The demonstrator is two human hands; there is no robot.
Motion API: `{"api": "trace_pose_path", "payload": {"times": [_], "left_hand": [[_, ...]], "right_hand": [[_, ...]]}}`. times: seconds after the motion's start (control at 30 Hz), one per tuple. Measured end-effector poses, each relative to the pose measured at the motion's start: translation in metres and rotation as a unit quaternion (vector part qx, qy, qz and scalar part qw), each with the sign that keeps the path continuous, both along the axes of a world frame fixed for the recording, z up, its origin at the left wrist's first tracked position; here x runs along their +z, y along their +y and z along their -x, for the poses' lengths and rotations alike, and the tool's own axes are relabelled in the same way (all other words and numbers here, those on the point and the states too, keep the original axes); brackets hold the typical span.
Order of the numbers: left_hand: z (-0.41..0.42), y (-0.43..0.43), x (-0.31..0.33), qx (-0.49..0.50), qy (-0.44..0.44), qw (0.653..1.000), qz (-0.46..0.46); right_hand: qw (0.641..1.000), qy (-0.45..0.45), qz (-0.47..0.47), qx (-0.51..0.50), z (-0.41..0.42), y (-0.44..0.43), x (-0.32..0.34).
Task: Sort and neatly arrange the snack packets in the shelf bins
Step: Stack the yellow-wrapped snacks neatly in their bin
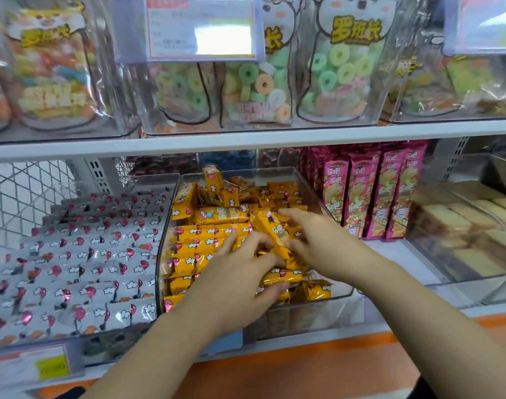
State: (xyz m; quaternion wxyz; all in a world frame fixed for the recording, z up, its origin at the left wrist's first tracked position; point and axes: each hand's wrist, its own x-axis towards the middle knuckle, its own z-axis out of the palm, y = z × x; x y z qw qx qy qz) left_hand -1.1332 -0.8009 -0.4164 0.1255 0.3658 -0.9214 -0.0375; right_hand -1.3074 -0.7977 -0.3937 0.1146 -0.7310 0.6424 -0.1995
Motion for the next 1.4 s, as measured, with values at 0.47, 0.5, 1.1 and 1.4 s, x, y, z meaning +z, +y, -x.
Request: {"api": "trace_pose_path", "payload": {"times": [0.47,0.5,1.1,1.4], "left_hand": [[-0.001,-0.001,-0.004,-0.009,-0.005,1.0,0.025],[-0.001,-0.001,-0.005,-0.007,-0.004,1.0,0.027],[0.005,-0.003,-0.013,0.025,0.006,0.989,0.145],[0.009,-0.003,-0.018,-0.011,-0.013,0.986,0.164]], "right_hand": [[0.999,-0.023,0.032,-0.023,0.002,0.005,0.013],[0.999,0.013,0.035,-0.028,0.001,0.006,0.013],[0.969,0.241,0.049,0.018,0.001,0.007,-0.006],[0.958,0.276,-0.063,0.049,0.036,0.054,0.02]]}}
